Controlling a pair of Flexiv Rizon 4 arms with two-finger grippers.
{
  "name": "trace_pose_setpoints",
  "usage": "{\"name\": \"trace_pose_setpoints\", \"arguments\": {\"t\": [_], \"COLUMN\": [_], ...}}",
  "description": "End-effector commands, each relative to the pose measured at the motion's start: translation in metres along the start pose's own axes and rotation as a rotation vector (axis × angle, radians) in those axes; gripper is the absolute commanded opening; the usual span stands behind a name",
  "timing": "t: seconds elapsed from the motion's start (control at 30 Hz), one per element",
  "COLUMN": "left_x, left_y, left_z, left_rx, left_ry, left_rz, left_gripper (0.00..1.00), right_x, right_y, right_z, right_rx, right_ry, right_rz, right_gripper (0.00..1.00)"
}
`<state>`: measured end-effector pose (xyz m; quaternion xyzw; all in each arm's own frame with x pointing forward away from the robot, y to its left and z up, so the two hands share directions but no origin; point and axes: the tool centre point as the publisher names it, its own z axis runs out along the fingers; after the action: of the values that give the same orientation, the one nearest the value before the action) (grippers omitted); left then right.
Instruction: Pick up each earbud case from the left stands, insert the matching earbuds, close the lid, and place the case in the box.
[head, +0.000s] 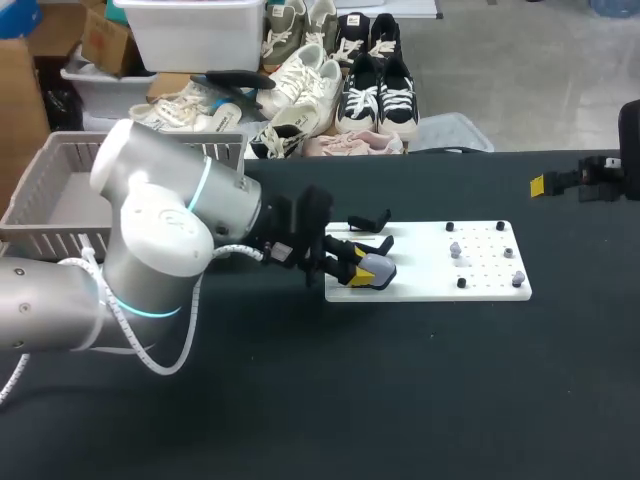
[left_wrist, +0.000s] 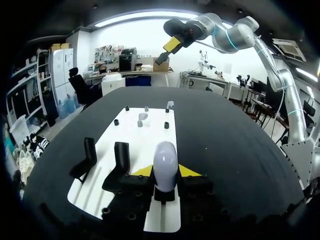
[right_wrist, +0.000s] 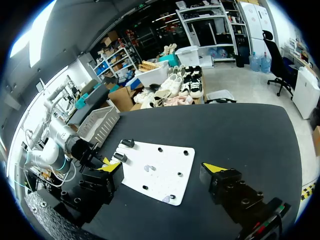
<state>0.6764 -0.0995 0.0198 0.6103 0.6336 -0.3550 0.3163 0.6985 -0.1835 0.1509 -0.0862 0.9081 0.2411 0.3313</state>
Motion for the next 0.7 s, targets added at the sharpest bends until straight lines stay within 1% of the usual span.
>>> {"name": "trace_pose_setpoints", "arguments": {"t": [0.03, 0.17, 0.23, 0.37, 0.7], "left_x": [0.002, 0.002, -0.003, -0.019, -0.062], "left_y": [-0.002, -0.003, -0.005, -0.01, -0.035], "left_z": [-0.005, -0.011, -0.019, -0.035, -0.071], "left_rx": [0.0, -0.01, -0.022, -0.019, -0.021], "left_ry": [-0.01, -0.023, -0.046, -0.107, -0.286], "left_rz": [0.004, 0.008, 0.014, 0.02, 0.094], "left_gripper": [0.0, 0.0, 0.0, 0.0, 0.0], "right_x": [0.0, 0.0, 0.0, 0.0, 0.0], "right_y": [-0.002, -0.002, -0.002, -0.002, -0.002], "right_z": [0.001, 0.001, 0.001, 0.001, 0.001], "right_rx": [-0.007, -0.007, -0.007, -0.007, -0.007], "right_ry": [0.001, 0.001, 0.001, 0.001, 0.001], "right_rz": [-0.002, -0.002, -0.002, -0.002, -0.002], "right_gripper": [1.0, 1.0, 1.0, 1.0, 1.0]}}
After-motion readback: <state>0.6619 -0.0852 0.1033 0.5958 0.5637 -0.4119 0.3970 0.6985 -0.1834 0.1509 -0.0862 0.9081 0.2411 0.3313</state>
